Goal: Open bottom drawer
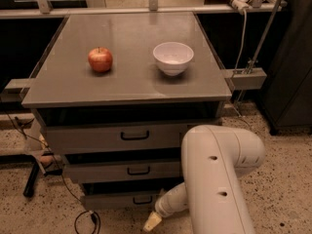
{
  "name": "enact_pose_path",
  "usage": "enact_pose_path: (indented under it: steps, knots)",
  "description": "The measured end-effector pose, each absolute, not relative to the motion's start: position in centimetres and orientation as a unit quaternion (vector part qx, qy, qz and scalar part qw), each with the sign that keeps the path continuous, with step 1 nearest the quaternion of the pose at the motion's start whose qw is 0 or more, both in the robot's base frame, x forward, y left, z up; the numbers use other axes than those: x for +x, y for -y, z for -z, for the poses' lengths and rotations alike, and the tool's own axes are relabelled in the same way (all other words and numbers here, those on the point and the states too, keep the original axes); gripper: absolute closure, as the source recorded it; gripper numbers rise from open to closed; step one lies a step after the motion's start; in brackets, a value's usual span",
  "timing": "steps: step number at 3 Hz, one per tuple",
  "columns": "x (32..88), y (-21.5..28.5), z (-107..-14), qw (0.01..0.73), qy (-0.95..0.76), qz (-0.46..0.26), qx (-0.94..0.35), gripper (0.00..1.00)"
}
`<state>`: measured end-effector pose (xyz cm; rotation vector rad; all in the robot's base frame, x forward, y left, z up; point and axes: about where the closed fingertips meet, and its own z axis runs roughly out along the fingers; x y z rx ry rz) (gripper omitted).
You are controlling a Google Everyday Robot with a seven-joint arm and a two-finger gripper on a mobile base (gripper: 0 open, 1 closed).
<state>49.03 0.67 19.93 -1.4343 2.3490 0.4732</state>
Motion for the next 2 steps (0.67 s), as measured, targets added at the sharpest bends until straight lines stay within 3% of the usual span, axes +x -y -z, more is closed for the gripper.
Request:
enact_pose_path:
  steps: [2]
  knots:
    - [49.19, -0.84, -20.0, 0.171, -0.826, -0.166, -0.511, 0.0]
